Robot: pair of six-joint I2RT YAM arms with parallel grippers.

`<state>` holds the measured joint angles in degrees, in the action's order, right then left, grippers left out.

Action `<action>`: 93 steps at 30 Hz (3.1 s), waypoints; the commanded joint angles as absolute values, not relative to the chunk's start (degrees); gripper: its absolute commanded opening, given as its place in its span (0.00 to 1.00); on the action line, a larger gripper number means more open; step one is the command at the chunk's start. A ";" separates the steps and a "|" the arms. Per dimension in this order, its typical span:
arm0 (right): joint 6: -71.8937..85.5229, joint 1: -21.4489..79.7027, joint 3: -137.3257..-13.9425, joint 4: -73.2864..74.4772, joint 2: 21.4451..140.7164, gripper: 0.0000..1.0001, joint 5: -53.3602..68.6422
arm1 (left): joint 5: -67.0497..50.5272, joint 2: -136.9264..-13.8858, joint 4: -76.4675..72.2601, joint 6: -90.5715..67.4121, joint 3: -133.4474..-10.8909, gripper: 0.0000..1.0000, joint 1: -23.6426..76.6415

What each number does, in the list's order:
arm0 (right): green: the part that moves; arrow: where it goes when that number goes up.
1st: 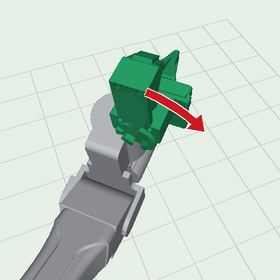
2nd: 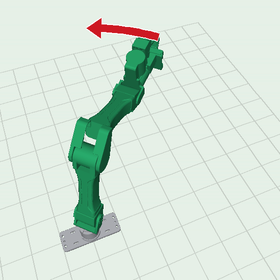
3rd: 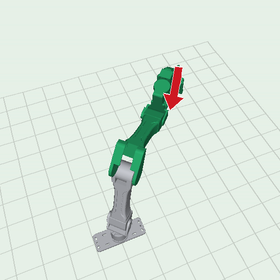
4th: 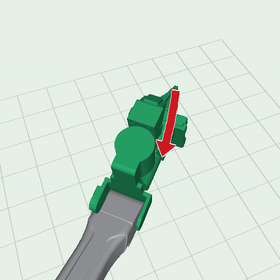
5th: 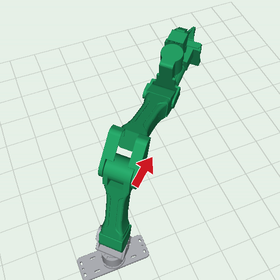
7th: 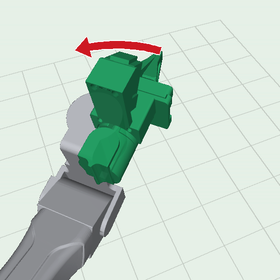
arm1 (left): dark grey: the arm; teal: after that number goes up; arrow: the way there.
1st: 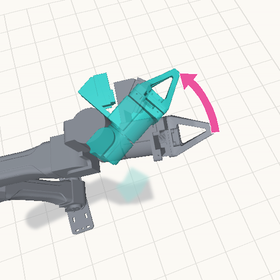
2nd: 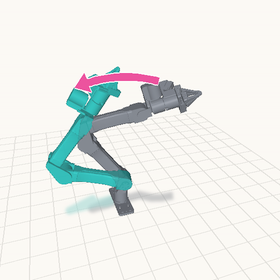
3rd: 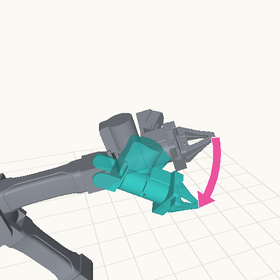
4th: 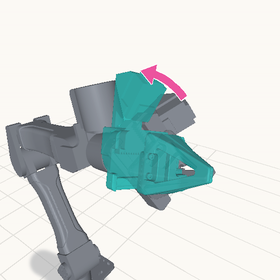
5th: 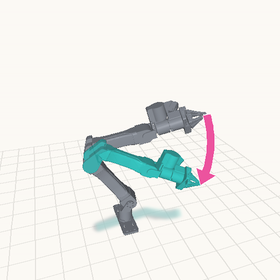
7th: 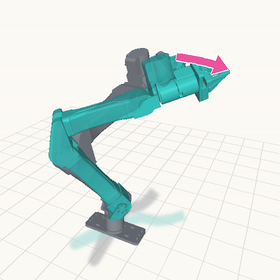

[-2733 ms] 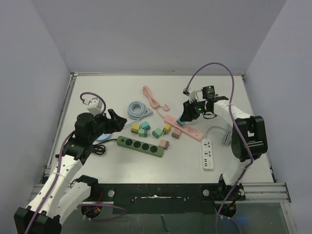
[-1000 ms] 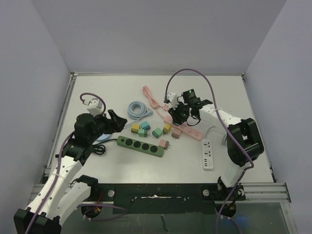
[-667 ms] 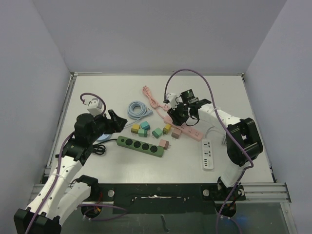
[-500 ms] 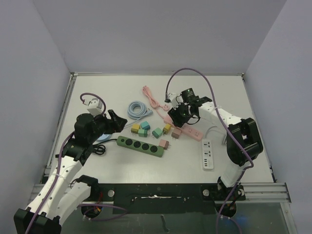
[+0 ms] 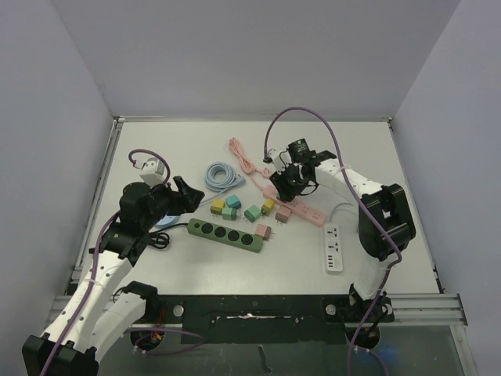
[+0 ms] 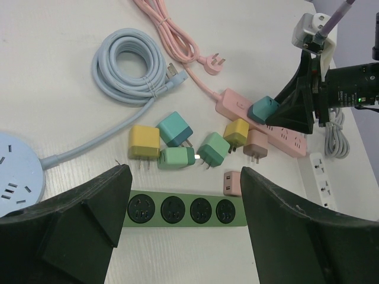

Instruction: Insert the plug

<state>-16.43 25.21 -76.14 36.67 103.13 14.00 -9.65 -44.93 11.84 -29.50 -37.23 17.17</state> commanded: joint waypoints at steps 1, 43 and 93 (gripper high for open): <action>-16.96 25.27 -79.01 37.55 104.21 0.35 11.47 | -10.41 -44.16 8.81 -29.18 -37.97 0.73 16.98; -8.02 27.43 -75.17 21.48 110.54 0.00 -0.20 | -11.05 -45.97 7.20 -29.12 -37.97 0.73 17.04; 37.92 19.49 -37.85 15.30 56.57 0.62 -0.62 | 0.08 -113.19 16.05 -25.13 -80.94 0.54 44.91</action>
<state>36.29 19.84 -38.96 17.50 57.06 -1.76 -2.74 -112.60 11.44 -26.20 -78.13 44.58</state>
